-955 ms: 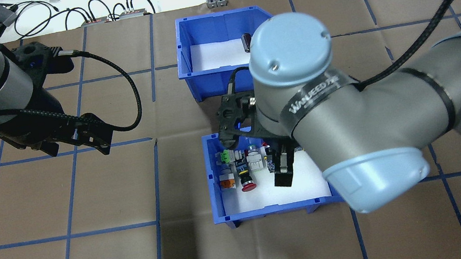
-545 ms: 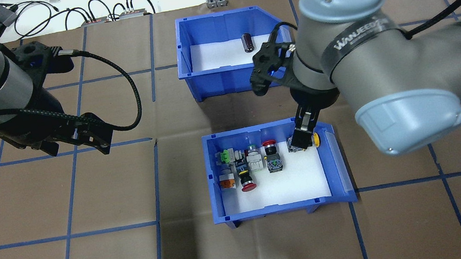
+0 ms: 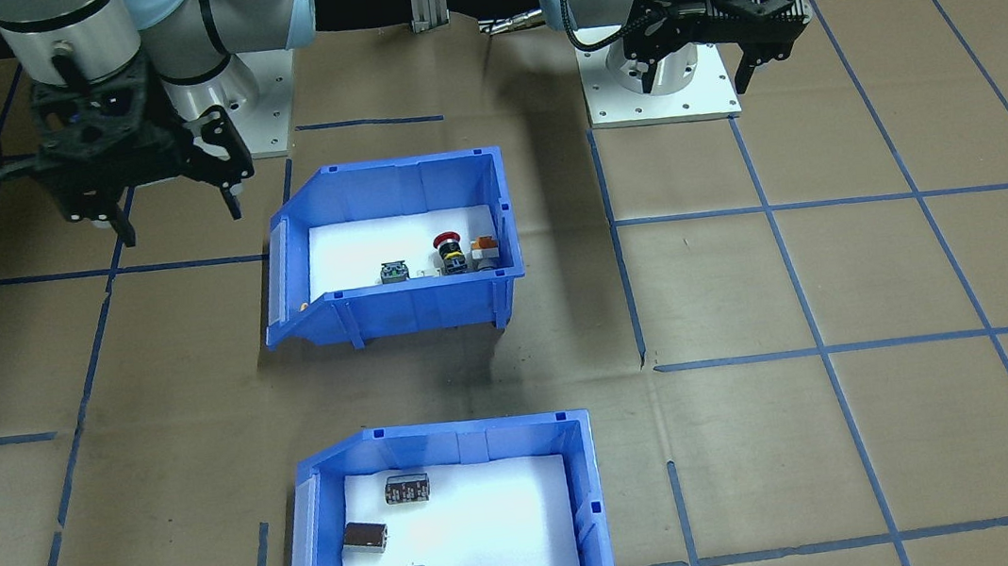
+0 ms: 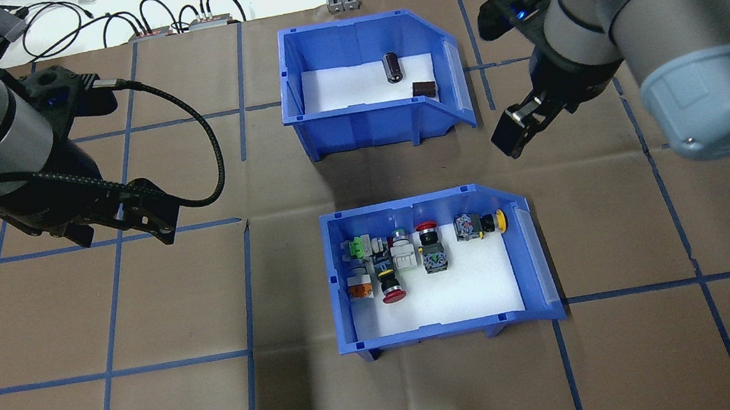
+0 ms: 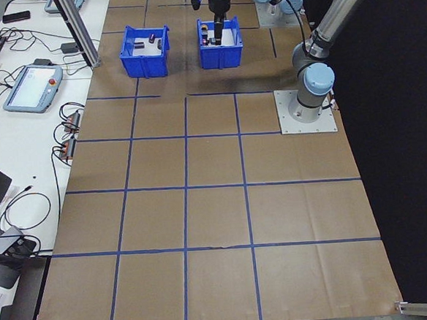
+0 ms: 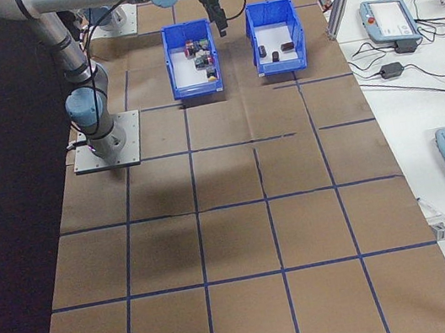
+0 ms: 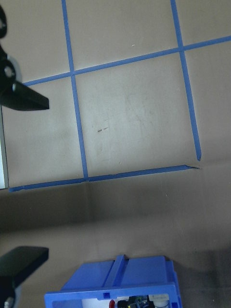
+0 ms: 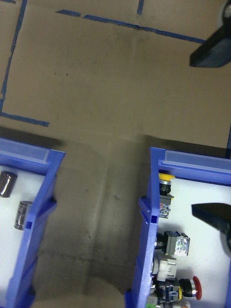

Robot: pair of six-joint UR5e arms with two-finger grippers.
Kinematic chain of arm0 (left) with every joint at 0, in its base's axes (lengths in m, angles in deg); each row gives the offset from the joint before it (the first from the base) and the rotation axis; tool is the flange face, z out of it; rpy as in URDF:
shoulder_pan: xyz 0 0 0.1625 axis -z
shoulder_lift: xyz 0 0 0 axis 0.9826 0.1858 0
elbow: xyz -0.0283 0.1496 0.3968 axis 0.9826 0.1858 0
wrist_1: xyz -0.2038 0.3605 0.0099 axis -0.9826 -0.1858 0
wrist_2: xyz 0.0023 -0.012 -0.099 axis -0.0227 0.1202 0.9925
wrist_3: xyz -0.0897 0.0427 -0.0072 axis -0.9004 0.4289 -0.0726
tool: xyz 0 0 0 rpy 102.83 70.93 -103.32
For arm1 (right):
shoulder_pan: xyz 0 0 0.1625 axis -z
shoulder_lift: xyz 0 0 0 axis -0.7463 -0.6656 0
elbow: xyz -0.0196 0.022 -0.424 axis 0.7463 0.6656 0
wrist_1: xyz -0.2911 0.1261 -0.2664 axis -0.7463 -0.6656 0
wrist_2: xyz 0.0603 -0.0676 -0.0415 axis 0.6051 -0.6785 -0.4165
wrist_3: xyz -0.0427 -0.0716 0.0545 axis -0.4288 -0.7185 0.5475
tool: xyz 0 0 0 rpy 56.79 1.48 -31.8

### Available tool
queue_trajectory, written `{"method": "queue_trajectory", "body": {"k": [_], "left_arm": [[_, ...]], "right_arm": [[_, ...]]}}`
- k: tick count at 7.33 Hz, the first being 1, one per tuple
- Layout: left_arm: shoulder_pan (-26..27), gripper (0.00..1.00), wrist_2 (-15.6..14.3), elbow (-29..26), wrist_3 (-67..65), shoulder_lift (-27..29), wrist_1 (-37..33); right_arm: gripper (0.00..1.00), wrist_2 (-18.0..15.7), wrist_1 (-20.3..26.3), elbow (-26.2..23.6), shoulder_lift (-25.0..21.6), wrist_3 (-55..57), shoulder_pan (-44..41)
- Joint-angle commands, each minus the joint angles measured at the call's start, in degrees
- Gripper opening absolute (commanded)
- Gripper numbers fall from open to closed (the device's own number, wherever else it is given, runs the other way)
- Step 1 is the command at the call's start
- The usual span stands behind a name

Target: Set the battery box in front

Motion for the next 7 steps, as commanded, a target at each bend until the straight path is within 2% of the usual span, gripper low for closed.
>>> {"method": "queue_trajectory", "body": {"k": [1, 2, 4, 5, 7], "left_arm": [[0.0, 1.0, 0.0, 0.26, 0.18, -0.19, 0.04], [0.0, 1.0, 0.0, -0.26, 0.36, 0.25, 0.04], [0.0, 1.0, -0.09, 0.44, 0.36, 0.07, 0.13], [0.0, 1.0, 0.0, 0.61, 0.45, -0.27, 0.13], [0.0, 1.0, 0.0, 0.53, 0.45, 0.07, 0.13]], "right_arm": [[1.0, -0.67, 5.95, 6.64, 4.01, 14.77, 0.32], [1.0, -4.24, 6.42, 7.37, 5.42, 16.06, 0.14], [1.0, -3.76, 6.42, 6.76, 5.44, 16.07, 0.14], [1.0, -2.1, 6.42, 6.07, 5.27, 16.07, 0.14], [1.0, -1.82, 6.6, 5.88, 5.35, 15.98, 0.14]]}}
